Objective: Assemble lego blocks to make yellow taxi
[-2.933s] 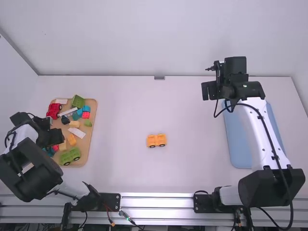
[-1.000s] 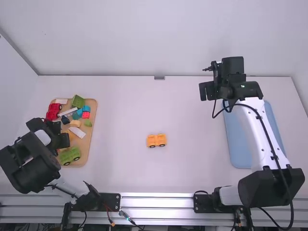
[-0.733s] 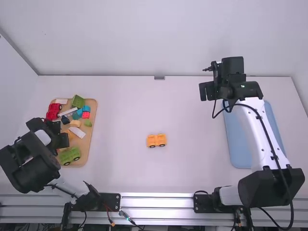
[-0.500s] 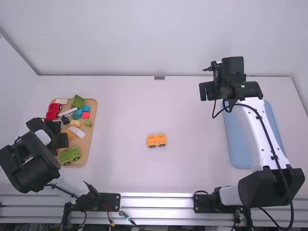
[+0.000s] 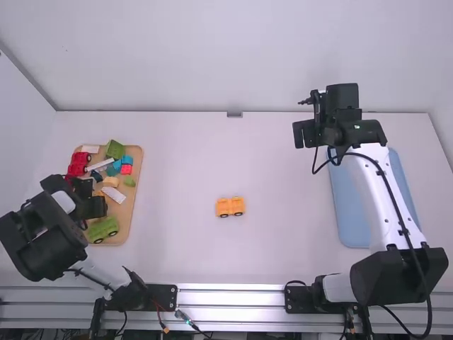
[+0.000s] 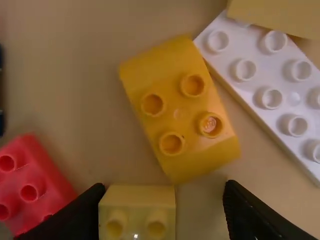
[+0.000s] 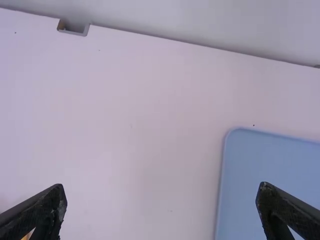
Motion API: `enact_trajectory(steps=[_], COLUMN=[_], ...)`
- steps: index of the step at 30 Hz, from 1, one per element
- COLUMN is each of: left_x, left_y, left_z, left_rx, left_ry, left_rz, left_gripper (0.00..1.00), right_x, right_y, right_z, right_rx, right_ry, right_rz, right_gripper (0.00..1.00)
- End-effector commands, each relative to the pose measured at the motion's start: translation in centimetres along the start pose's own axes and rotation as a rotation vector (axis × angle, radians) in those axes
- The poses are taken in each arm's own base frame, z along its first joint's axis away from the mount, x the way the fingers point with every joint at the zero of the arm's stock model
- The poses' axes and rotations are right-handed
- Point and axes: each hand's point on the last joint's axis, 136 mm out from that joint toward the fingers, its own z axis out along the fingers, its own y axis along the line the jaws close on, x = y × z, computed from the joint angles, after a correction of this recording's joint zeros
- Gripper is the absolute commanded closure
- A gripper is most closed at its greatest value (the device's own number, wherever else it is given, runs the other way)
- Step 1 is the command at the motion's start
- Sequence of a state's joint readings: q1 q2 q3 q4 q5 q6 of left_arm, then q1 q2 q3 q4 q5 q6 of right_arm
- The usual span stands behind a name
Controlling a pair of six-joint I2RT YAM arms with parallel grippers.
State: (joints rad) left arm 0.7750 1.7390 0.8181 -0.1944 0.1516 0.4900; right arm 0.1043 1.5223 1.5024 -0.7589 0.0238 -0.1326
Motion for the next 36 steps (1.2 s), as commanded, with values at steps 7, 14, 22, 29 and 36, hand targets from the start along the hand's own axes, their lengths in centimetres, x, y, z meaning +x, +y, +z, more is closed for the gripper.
enact_trajectory(steps=[7, 14, 22, 29, 36], left_x=[3.1, 2.8, 1.9, -1.8, -4.9], left_y=[1.1, 1.2, 0.9, 2.4, 0.2], left_z=[0.6, 0.3, -0.4, -1.7, -4.1], left_rx=[-0.075, -0.074, -0.032, -0.081, -0.072], left_ry=[0.117, 0.124, 0.132, 0.038, -0.036], left_rz=[-0.098, -0.097, -0.103, -0.353, -0.325], left_gripper=[0.50, 0.66, 0.73, 0.98, 0.98], right_x=[-1.1, -1.0, -0.9, -0.9, -0.9], right_y=[-0.1, -0.1, -0.1, -0.1, -0.1], right_z=[-0.4, -0.4, -0.4, -0.4, -0.4], right_rx=[0.002, 0.002, 0.002, 0.001, 0.001], right_ry=[-0.026, -0.022, -0.018, -0.018, -0.016], right_rz=[0.001, 0.000, 0.001, 0.000, 0.000], right_gripper=[0.01, 0.01, 0.01, 0.01, 0.01])
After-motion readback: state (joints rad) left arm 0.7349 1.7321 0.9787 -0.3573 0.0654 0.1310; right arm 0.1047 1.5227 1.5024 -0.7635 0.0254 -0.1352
